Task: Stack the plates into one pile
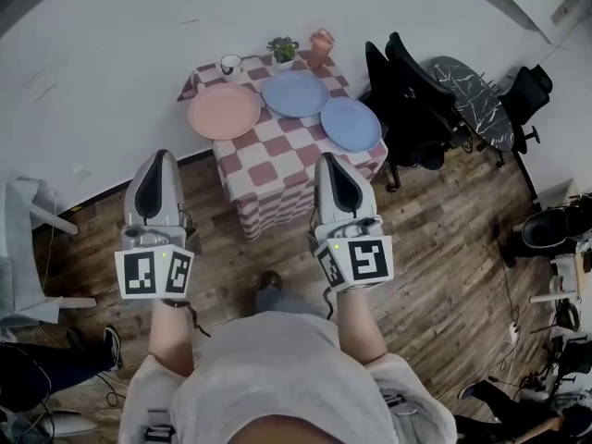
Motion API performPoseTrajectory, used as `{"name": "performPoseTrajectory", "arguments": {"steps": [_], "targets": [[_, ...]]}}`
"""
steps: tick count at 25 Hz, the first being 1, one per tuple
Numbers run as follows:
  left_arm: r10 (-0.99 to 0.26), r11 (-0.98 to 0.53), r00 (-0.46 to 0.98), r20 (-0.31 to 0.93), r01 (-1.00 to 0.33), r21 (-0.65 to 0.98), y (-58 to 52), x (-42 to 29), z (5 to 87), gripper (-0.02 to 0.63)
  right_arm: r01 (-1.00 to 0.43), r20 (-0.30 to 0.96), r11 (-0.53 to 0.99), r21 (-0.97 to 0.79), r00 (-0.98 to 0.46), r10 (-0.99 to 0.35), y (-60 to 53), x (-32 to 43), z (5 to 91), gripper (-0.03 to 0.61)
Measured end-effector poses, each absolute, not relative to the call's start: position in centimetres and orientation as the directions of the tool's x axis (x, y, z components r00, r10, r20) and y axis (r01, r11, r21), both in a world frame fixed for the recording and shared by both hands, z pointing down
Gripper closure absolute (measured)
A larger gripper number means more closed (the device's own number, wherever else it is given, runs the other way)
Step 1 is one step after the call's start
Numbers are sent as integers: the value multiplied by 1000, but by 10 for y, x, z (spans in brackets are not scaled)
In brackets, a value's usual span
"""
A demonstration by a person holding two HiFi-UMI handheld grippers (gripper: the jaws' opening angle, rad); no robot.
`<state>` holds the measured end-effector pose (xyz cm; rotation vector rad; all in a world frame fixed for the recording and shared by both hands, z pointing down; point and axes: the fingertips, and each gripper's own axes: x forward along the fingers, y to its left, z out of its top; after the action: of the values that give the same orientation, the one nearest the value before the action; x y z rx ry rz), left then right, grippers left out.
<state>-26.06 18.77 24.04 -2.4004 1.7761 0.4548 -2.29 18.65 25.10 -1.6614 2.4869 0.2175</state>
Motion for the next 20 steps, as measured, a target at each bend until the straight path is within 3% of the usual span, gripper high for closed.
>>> {"name": "performPoseTrajectory", "arguments": {"steps": [9,20], "targets": [[-914,-292,240,-327,-949,121,131,-231,230,609,-885,-241,455,93,-464,-853,120,-3,238,577],[-945,-215,185,-271,-973,87,87,-240,239,607,-864,-221,503,0,-490,-843,58,-11,251,577]]}}
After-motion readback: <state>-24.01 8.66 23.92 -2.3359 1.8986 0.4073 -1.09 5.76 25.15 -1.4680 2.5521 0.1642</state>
